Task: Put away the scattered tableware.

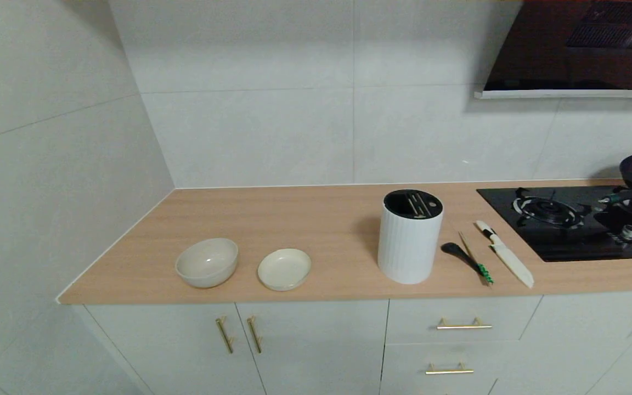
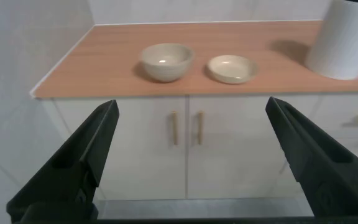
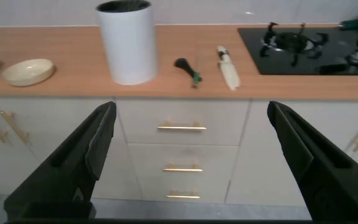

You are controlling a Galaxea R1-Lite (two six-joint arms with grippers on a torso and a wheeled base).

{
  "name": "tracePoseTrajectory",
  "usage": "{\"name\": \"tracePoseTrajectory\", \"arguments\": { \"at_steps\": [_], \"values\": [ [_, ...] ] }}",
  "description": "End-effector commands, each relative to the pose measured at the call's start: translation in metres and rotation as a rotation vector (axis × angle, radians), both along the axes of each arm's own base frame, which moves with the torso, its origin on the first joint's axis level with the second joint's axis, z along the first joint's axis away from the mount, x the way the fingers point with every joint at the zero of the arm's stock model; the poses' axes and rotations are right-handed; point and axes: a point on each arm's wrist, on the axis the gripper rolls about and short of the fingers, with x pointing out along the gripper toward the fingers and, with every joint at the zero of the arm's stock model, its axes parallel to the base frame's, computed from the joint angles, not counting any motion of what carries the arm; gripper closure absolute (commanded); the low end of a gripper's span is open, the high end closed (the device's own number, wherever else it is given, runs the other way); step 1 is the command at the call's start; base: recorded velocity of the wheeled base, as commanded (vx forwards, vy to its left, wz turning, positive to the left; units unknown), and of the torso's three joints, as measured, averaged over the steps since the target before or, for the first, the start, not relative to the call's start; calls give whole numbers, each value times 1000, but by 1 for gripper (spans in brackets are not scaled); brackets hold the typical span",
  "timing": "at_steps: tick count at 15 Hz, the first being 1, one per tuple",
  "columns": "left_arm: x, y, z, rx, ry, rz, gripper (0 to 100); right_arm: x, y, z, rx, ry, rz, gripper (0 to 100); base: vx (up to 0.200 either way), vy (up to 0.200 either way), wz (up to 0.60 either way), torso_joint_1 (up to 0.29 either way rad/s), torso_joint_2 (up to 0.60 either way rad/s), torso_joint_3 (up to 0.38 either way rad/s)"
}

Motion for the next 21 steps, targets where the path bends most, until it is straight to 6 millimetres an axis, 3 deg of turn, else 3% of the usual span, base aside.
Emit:
{"name": "tracePoseTrajectory", "arguments": {
  "at_steps": [1,19,21],
  "values": [
    [0,0,0,-1,0,0,0,0,0,0,0,0,-1,0,0,200,0,22,7,2],
    [0,0,0,0,0,0,0,0,0,0,-2,0,1,0,0,200,0,0,3,3],
    [0,0,0,0,0,0,0,0,0,0,-2,0,1,0,0,0,0,0,0,0]
  ]
}}
